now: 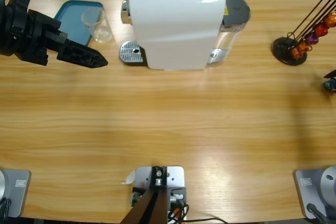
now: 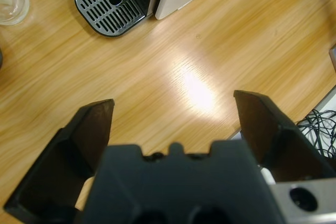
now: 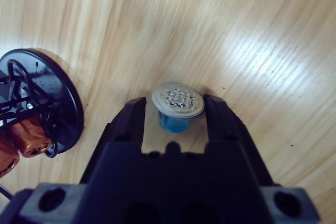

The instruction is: Pour coffee

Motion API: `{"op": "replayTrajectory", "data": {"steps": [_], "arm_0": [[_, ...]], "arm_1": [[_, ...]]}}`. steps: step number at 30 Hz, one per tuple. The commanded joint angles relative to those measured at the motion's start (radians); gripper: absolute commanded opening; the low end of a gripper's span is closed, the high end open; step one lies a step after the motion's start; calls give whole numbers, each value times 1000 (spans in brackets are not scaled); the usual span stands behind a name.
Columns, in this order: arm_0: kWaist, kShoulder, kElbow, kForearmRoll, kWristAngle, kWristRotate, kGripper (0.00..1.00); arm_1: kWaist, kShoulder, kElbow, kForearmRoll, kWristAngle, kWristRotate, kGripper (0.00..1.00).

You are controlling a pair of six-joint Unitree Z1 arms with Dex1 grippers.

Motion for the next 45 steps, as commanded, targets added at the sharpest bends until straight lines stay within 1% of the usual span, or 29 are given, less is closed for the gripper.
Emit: {"op": "replayTrajectory", "data": {"steps": [1,3,4,5,7,18,21,25,27,29,32,35,39,42,45], "arm_0": [[11,-8,39,-12,-11,6,987],[14,-10,40,-12,-11,6,987],[16,-10,40,-12,-11,6,987],[17,-10,40,-12,-11,6,987],[19,-11,40,-12,-11,7,987],[20,-10,45,-12,-12,7,987],[20,-6,45,-14,-13,6,987],[20,-1,44,-24,-15,6,987],[21,0,43,-30,-17,6,987],[21,-2,44,-32,-19,6,987],[21,-7,45,-32,-21,6,987],[19,-15,44,-36,-25,6,987],[17,-32,43,-50,-27,6,987],[17,-57,47,-55,-26,6,987],[17,-86,62,-55,-26,5,987]], "arm_1": [[-12,21,25,11,-23,-19,387],[-12,21,25,11,-23,-21,382],[-12,22,25,11,-22,-21,353],[-12,22,25,11,-23,-22,260],[-12,23,25,11,-23,-23,223],[-12,25,23,11,-21,-60,218],[-12,-1,18,21,-23,-147,218],[18,-74,-10,60,24,-301,218],[68,-109,-22,99,28,-383,218],[140,-138,-76,150,38,-460,218],[293,-196,-235,323,36,-586,218],[480,-257,-430,511,28,-699,218],[668,-262,-659,729,13,-803,214],[804,-246,-814,861,-3,-853,214],[959,-195,-986,972,-2,-963,213]]}}
